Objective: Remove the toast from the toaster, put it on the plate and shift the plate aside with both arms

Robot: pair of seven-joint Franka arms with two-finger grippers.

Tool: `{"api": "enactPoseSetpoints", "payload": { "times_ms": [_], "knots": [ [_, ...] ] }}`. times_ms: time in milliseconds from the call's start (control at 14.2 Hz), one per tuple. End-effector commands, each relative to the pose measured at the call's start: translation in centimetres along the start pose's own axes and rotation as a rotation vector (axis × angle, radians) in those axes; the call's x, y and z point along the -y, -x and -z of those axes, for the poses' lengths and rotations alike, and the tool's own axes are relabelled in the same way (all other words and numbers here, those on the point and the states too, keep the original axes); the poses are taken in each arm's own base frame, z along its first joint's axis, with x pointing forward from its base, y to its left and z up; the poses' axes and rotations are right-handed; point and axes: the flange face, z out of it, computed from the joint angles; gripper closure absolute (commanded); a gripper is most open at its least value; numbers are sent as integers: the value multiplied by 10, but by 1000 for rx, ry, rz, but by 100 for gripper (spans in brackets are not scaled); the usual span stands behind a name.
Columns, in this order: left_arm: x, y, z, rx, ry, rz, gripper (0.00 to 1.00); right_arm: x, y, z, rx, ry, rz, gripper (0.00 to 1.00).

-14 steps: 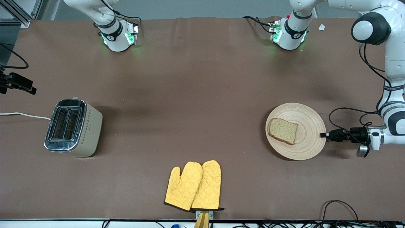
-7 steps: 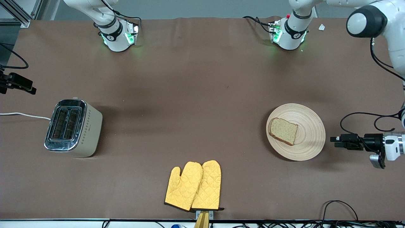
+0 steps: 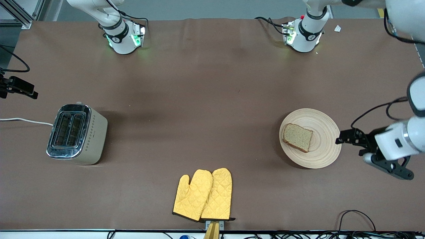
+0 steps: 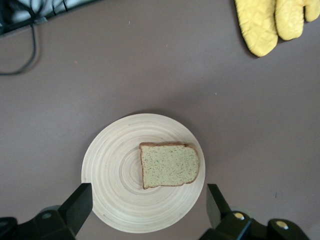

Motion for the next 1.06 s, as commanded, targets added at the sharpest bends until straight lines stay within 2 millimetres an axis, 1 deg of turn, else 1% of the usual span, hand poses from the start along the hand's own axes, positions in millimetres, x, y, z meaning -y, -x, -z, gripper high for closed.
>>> {"api": "enactPoseSetpoints", "payload": {
  "times_ms": [0,70,141,282,423,563,634,704,845,986],
  "knots": [
    [-7,31,47,4,-42,126,0,0,8,2,-3,-13,-13,0],
    [-18,45,55,42,-35,191,0,-2,8,1,3,-13,-14,0],
    [-20,55,67,39,-44,211,0,-2,8,1,5,-13,-13,0],
    [-28,74,85,7,-135,216,0,-2,8,1,5,-13,-14,0],
    [-43,100,80,-63,-170,213,0,-2,9,1,6,-13,-14,0],
    [-64,134,59,-118,-193,217,0,-2,9,0,6,-13,-14,0],
    [-72,141,54,-111,-196,223,0,-1,9,1,5,-13,-13,0],
    [-76,142,53,-96,-194,226,0,0,9,1,5,-13,-13,0],
    [-77,141,59,-90,-194,220,0,0,9,1,5,-13,-11,0],
    [-76,143,60,-76,-191,241,0,-1,9,1,5,-13,-13,0]
  ]
}}
